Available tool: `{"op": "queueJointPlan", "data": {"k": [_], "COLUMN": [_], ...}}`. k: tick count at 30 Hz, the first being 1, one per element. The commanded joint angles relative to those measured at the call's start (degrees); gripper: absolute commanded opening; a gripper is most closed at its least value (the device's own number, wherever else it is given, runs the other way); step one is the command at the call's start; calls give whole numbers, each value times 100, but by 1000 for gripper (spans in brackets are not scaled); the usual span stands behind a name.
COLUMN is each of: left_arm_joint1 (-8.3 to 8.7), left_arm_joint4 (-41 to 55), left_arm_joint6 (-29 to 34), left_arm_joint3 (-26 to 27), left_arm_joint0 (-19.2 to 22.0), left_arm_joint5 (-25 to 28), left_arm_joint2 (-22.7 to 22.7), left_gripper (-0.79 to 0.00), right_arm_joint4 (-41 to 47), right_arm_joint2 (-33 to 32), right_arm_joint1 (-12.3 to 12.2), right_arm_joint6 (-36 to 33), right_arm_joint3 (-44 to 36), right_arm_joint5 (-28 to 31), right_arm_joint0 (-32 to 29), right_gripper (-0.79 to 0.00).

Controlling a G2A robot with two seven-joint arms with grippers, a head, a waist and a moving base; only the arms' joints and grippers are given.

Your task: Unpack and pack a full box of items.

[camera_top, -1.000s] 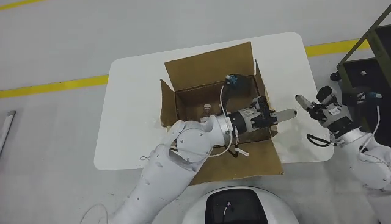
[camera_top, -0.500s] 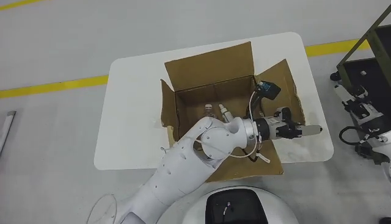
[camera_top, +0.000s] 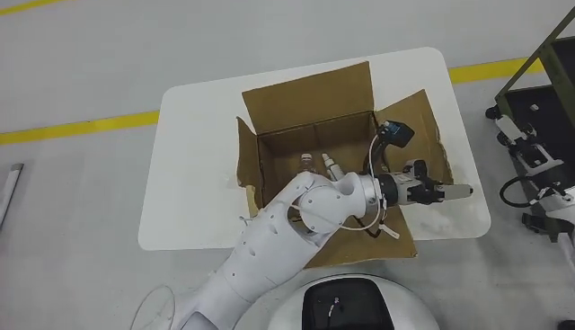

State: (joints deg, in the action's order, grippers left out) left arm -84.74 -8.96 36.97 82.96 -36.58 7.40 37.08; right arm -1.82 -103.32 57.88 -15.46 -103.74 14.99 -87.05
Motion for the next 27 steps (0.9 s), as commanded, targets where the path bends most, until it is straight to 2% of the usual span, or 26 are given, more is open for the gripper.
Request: {"op": "queueJointPlan", "data": {"k": [1, 2, 3, 4, 5, 15, 20, 27], "left_arm_joint1": [-10, -15, -20, -24, -29, -72, -93, -122], "left_arm_joint4": [61, 74, 66, 58, 55, -39, -71, -105], "left_arm_joint6": [18, 26, 31, 38, 52, 160, 199, 264], "left_arm_joint3": [-14, -20, -24, -24, -25, -39, -46, -67], "left_arm_joint0": [-25, -30, -32, -38, -43, -91, -129, -158], "left_arm_joint5": [-36, -39, -41, -41, -34, -23, -17, 17], "left_arm_joint2": [33, 49, 61, 70, 77, 137, 160, 193], "left_gripper": [0, 0, 0, 0, 0, 0, 0, 0], "right_arm_joint4": [247, 360, 478, 555, 507, 245, 243, -1], "right_arm_joint2": [27, 34, 86, 126, 160, 684, 810, 923], "right_arm_joint1": [-4, -2, 0, -3, -8, 4, 16, 21], "right_arm_joint6": [-267, -324, -454, -596, -697, -1198, -1287, -1328], "right_arm_joint3": [22, 44, 69, 86, 91, 92, 65, 106], "right_arm_joint5": [-82, -157, -247, -333, -390, -422, -395, -395], "right_arm_joint0": [110, 174, 229, 300, 366, 678, 722, 755], "right_gripper": [-123, -123, -542, -727, -785, -776, -711, -662]}}
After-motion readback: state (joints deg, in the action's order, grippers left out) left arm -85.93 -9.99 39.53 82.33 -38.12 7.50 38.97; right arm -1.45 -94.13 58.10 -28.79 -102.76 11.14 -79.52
